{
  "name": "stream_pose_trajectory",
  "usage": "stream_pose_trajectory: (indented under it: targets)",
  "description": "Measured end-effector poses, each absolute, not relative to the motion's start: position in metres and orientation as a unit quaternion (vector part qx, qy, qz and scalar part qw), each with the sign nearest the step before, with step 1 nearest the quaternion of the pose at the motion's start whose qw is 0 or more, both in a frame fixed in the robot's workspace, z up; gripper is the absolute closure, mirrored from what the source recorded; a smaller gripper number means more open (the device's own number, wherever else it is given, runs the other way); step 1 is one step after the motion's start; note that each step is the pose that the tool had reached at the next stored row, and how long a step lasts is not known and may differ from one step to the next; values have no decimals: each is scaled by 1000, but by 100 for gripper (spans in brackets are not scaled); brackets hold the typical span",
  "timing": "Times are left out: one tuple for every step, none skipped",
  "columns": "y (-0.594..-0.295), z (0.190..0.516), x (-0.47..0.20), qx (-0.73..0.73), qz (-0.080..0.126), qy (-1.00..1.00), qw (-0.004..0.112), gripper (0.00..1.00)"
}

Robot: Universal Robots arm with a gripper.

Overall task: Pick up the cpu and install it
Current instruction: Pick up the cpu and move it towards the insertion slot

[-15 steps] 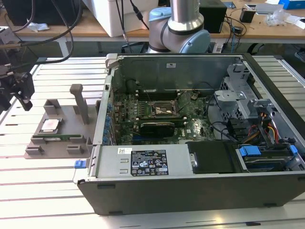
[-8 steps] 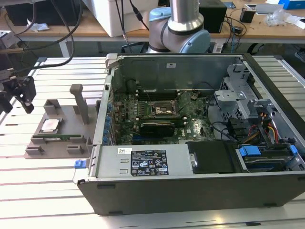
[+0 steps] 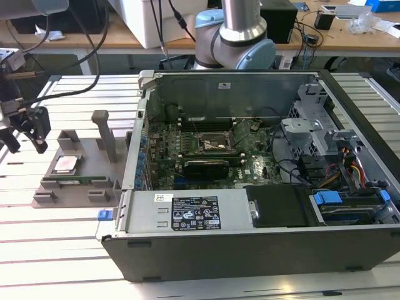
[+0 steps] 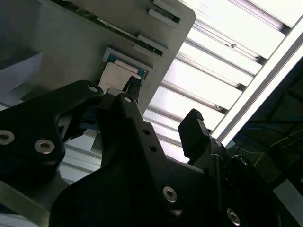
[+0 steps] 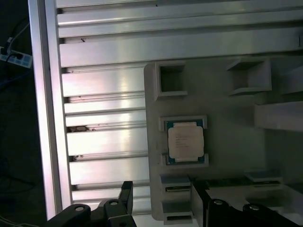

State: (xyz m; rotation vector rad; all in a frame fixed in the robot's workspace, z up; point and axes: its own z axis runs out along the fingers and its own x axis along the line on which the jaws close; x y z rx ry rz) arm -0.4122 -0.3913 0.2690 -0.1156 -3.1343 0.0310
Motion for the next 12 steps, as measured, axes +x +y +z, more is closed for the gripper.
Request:
stream_pose_trajectory:
  targets:
    - [-391,268,-412,-37,10,-999,3,40]
    - [-391,266,-412,-37,10,-999,3,40]
    - [-391,265,-412,-37,10,-999,3,40]
    - [-391,264,-412,-37,10,-999,3,40]
    - [-391,263,-412,-37,10,-999,3,40]
    - [-391,261,-412,-37,10,-999,3,40]
    - [-391,259,-412,-37,10,-999,3,40]
    - [-391,257,-412,-37,10,-999,3,40]
    - [-391,256,-412,-37,10,-999,3,40]
    - [-391,255,-412,-37,10,-999,3,40]
    - [-391,253,-412,-37,10,-999,3,40]
    - [-391,252,-412,-37,10,-999,3,40]
